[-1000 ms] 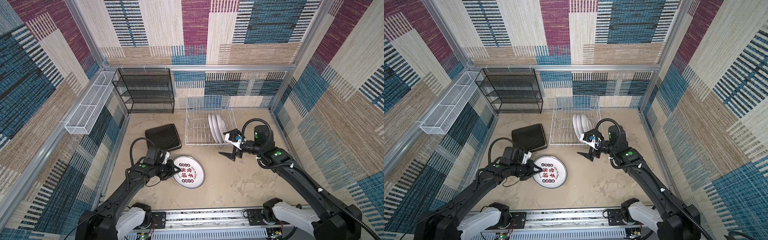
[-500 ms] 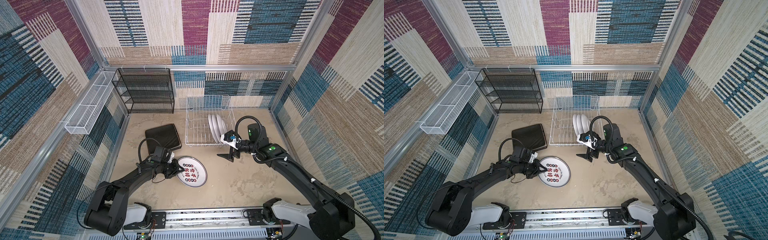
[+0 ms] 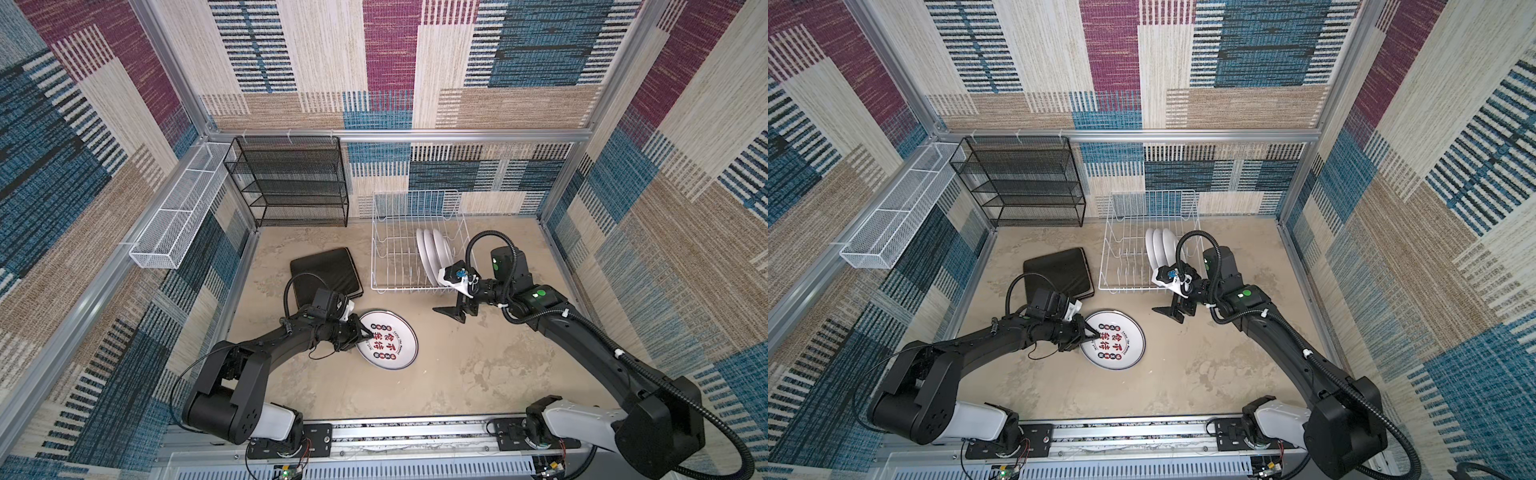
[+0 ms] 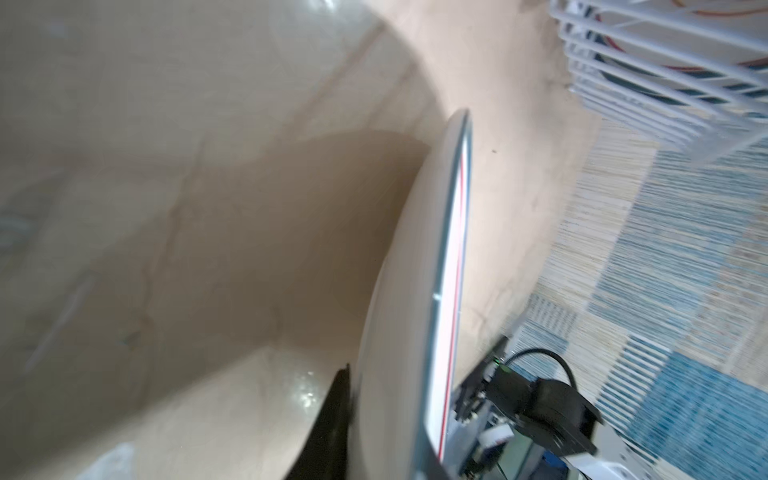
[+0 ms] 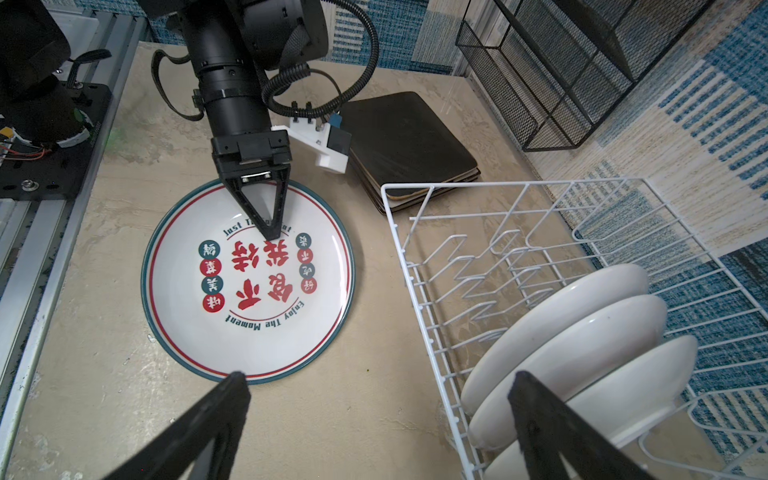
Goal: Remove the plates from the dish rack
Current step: 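Lower the printed plate flat onto the table with the left gripper, then open the left gripper and move it back over the dish rack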
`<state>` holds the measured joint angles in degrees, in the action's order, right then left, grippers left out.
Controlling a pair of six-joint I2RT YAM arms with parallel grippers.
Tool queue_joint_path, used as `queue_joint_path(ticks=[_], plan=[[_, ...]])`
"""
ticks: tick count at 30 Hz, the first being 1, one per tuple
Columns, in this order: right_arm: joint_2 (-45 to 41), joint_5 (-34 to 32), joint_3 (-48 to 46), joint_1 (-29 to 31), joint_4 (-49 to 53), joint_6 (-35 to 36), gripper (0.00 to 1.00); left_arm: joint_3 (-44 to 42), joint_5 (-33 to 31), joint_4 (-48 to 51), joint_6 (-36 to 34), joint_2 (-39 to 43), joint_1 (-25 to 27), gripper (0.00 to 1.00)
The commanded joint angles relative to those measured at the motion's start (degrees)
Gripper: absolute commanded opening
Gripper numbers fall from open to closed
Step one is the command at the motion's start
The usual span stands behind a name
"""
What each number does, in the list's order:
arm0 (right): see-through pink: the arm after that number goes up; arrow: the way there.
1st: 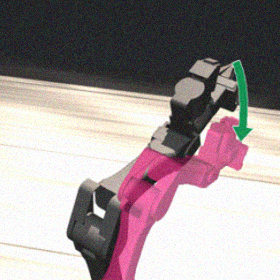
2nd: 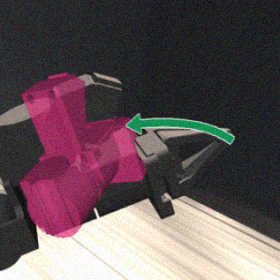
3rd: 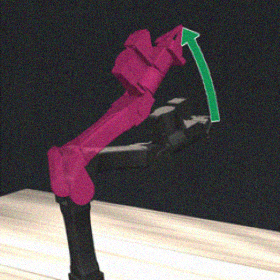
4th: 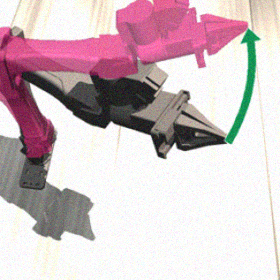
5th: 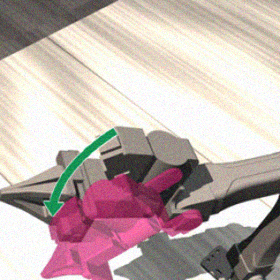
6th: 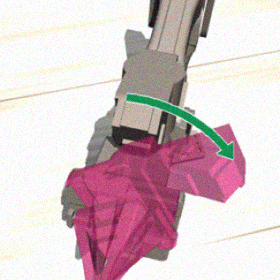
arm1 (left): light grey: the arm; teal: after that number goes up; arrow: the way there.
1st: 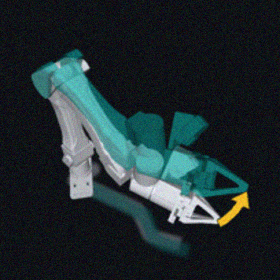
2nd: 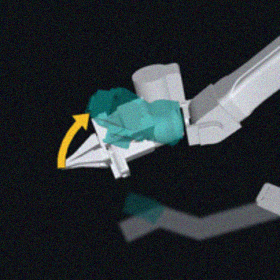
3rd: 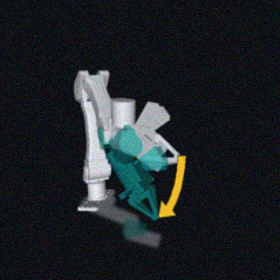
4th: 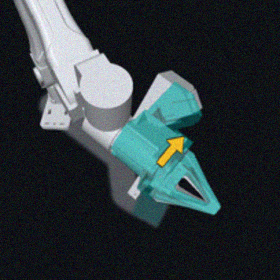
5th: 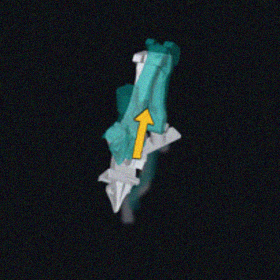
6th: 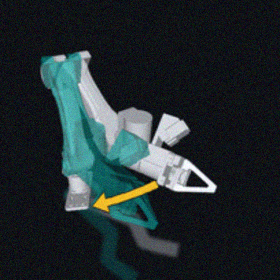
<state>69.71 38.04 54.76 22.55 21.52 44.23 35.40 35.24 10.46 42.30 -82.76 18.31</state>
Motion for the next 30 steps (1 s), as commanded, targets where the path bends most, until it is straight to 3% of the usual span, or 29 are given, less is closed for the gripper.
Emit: queue_joint_path(ticks=[1, 4, 9, 13, 19, 30], plan=[[0.5, -0.9, 0.4, 0.1, -1.1, 1.0, 1.0, 0.2, -3.6, 2.2, -0.7, -0.9, 0.0, 0.37], [0.9, -0.8, 0.7, 0.1, -0.8, 1.1, 1.0, 0.7, -4.3, 3.1, -0.9, -2.2, 0.0, 0.48], [1.1, -1.6, 0.9, 0.1, -1.1, 1.3, 1.0, 1.9, -7.1, 6.4, -1.2, -2.3, 0.0, 0.58], [1.3, -1.4, 1.1, 0.1, -1.7, 0.9, 1.0, 3.5, -10.3, 11.5, -1.9, -2.0, -0.1, 0.78], [1.5, -2.1, 1.0, 0.0, -1.9, 1.0, 1.0, 4.0, -13.7, 15.6, -1.8, -0.2, -0.1, 0.92], [1.0, -4.9, 1.0, 0.1, -4.0, -0.9, 1.0, 8.7, -24.2, 26.3, -3.0, 8.3, -0.2, 0.96]])
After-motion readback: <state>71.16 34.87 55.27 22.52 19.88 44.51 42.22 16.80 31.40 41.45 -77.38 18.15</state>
